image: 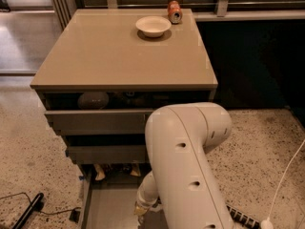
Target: Pick water bottle from bottom drawer and place on counter
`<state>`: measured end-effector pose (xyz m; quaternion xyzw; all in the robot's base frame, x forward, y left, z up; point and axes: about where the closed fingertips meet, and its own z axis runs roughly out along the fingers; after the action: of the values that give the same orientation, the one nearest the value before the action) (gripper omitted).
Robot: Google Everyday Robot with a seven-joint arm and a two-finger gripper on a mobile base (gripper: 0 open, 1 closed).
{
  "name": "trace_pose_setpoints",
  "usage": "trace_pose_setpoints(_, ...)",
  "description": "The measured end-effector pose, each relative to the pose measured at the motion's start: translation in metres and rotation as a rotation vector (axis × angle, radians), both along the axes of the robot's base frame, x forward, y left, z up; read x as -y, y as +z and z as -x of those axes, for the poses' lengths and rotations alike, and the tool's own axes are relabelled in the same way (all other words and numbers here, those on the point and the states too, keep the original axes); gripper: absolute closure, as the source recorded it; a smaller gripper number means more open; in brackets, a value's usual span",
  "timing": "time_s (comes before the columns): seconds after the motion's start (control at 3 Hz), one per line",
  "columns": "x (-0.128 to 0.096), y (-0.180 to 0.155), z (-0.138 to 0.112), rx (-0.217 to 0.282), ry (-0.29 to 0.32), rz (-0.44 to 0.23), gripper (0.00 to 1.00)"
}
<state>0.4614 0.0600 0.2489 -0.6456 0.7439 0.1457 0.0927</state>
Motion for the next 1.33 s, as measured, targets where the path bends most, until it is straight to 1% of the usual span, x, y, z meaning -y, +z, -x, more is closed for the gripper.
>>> trace_pose_setpoints(0.33, 0.03, 0.047, -0.008, 0.074, -0.057, 0.006, 1.0)
trace_pose_setpoints(0.67, 0.07, 0.087, -0.006, 0.148, -0.135, 0.009, 1.0)
trace_pose_setpoints(1.0, 0.092, 0.091, 0.025, 0.134, -0.162, 0.026, 1.0)
trace_pose_setpoints(1.33, 0.092, 0.091, 0.025, 0.134, -0.162, 0.026, 1.0)
